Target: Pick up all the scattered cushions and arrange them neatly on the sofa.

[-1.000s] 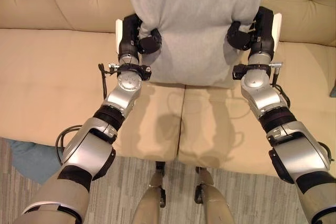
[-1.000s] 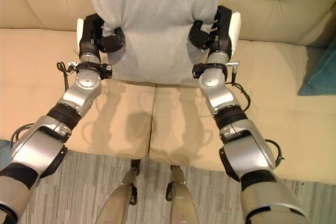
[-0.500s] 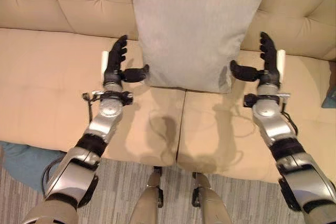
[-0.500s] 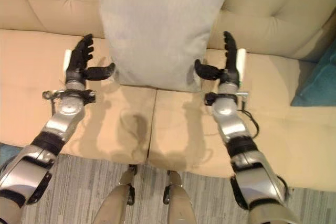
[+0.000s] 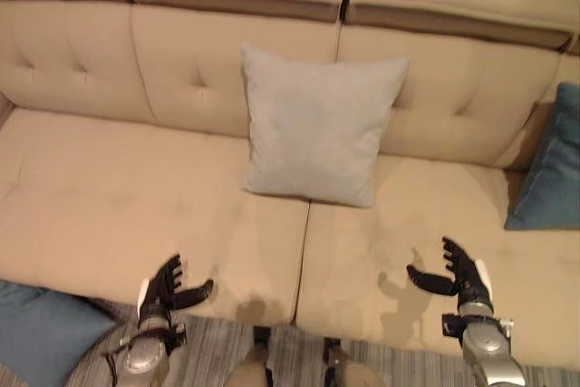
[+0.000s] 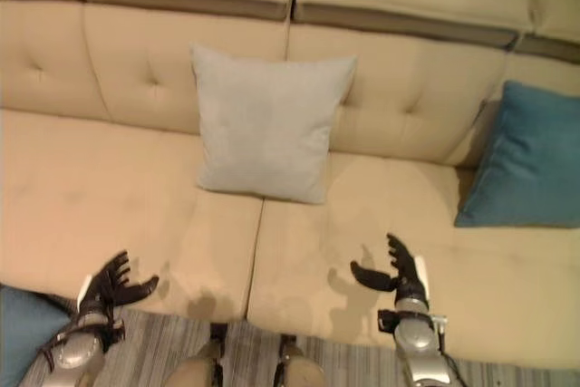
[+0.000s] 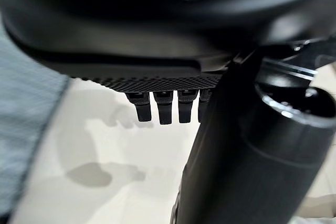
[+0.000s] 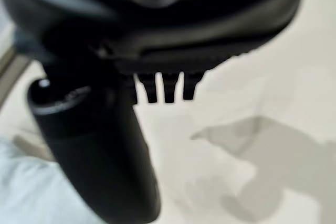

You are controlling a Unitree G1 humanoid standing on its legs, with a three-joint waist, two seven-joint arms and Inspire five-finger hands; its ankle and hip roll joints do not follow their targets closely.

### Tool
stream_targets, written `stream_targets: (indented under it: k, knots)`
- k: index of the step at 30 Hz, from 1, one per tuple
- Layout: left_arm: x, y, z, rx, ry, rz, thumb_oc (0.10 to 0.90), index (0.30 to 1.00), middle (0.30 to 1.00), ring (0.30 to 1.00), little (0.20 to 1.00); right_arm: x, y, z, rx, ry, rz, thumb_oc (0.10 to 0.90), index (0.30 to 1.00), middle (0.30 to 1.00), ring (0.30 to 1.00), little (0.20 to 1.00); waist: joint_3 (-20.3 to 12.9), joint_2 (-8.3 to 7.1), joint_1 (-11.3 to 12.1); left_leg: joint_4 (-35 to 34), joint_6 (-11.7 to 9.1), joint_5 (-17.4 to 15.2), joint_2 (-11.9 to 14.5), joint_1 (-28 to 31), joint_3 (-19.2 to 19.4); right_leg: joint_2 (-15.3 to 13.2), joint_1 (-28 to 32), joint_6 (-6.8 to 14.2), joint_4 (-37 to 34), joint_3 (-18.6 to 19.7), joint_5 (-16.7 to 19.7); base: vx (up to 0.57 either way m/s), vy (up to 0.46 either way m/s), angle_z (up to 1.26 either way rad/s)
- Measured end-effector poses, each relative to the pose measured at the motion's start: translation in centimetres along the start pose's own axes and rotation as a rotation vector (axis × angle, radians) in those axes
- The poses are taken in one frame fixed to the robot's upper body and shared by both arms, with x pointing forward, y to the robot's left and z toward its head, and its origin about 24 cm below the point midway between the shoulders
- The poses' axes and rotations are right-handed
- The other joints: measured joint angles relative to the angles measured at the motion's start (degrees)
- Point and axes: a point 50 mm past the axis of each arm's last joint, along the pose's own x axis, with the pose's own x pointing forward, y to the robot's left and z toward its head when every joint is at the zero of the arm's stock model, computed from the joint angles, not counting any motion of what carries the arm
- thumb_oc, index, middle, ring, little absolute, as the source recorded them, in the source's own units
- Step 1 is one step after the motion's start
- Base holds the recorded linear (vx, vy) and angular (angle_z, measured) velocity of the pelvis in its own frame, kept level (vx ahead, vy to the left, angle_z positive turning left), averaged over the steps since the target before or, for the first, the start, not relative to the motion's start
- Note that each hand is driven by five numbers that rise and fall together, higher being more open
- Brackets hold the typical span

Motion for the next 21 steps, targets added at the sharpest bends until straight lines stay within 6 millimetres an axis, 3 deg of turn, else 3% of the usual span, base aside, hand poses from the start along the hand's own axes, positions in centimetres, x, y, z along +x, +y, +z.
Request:
stream_targets:
  k: [3, 7, 10, 15, 16, 17, 18, 20, 21]
  knots:
    - [-0.9, 0.1, -3.1, 0.048, 0.132, -0.018, 0.800, 0.900, 0.900, 0.900, 0.900, -1.1, 1.2, -2.5, -0.070, 0.093, 0.091, 0.800, 0.900, 0.900, 0.900, 0.900, -3.78, -0.01, 0.05, 0.01, 0.36, -0.43, 0.04, 1.78, -0.15, 0.08, 1.90, 0.45, -0.38, -0.10, -1.02, -0.01, -0.061, 0.05]
    - [-2.1, -0.1, -7.4, 0.143, 0.327, -0.037, 0.800, 0.900, 0.900, 0.900, 0.900, -1.7, 2.5, -5.0, -0.167, 0.192, 0.172, 0.800, 0.900, 0.900, 0.900, 0.900, -6.20, 0.41, -0.10, 0.01, 0.09, -0.95, 0.18, 4.40, -0.59, 0.46, 4.71, 0.24, -0.38, -0.19, -1.93, -0.02, -0.066, 0.05]
    - [-4.0, -0.2, -10.5, 0.199, 0.478, -0.060, 0.800, 0.900, 0.900, 0.900, 0.900, -2.7, 2.5, -6.6, -0.195, 0.252, 0.200, 0.800, 0.900, 0.900, 0.900, 0.900, -7.38, 0.68, 0.94, 0.07, -0.35, -0.57, 0.72, 4.34, -1.36, 1.26, 4.99, 0.14, -0.38, -0.62, -1.99, -0.14, -0.093, 0.07]
    - [-4.3, -0.7, -11.5, 0.287, 0.550, -0.094, 0.800, 0.900, 0.900, 0.900, 0.900, -3.2, 1.9, -8.4, -0.205, 0.351, 0.178, 0.800, 0.900, 0.900, 0.900, 0.900, -5.85, 1.46, 1.97, 4.69, -1.98, 0.54, 1.23, -0.28, -3.81, 1.94, 4.09, -1.39, -0.35, -3.65, -2.23, -0.21, -0.026, 0.36]
    - [-4.0, -0.8, -11.3, 0.299, 0.544, -0.099, 0.800, 0.900, 0.900, 0.900, 0.900, -2.9, 1.9, -8.3, -0.206, 0.354, 0.174, 0.800, 0.900, 0.900, 0.900, 0.900, -5.29, 1.53, 2.11, 5.36, -2.75, 1.04, 1.25, -1.16, -3.39, 1.90, 3.76, -2.06, -0.36, -3.75, -1.85, -0.11, 0.005, 0.15]
    - [-4.0, -0.9, -11.2, 0.298, 0.540, -0.101, 0.800, 0.900, 0.900, 0.900, 0.900, -2.8, 1.8, -8.1, -0.208, 0.349, 0.170, 0.800, 0.900, 0.900, 0.900, 0.900, -5.02, 1.88, 2.52, 4.52, -5.05, 0.55, 1.60, -1.46, -2.64, 1.93, 2.92, -3.77, -0.40, -4.29, -0.76, -0.14, 0.013, -0.01]
    - [-3.8, -1.0, -11.0, 0.291, 0.535, -0.096, 0.800, 0.900, 0.900, 0.900, 0.900, -2.7, 2.0, -8.0, -0.207, 0.347, 0.168, 0.800, 0.900, 0.900, 0.900, 0.900, -4.67, 0.87, 2.64, 5.73, -6.84, -2.09, 1.29, -2.04, -1.61, 0.70, 1.85, -5.64, -0.38, -4.58, 0.17, -0.07, 0.025, -0.06]
    - [-3.1, -0.9, -10.5, 0.268, 0.524, -0.074, 0.800, 0.900, 0.900, 0.900, 0.900, -2.3, 2.3, -7.5, -0.199, 0.326, 0.163, 0.800, 0.900, 0.900, 0.900, 0.900, -3.14, -1.89, 2.49, 14.29, -3.53, -5.78, -1.61, -2.66, 0.02, -3.32, 1.74, -5.81, -0.37, -5.02, 0.92, -0.12, 0.065, 0.07]
    - [-3.2, -0.8, -10.6, 0.272, 0.531, -0.059, 0.800, 0.900, 0.900, 0.900, 0.900, -2.2, 1.9, -7.5, -0.206, 0.325, 0.156, 0.800, 0.900, 0.900, 0.900, 0.900, -3.02, -2.37, 1.43, 21.08, -2.77, -10.30, -1.55, 0.06, 1.33, -5.26, 2.31, -5.40, -0.38, -5.72, 0.78, -0.12, 0.112, 0.27]
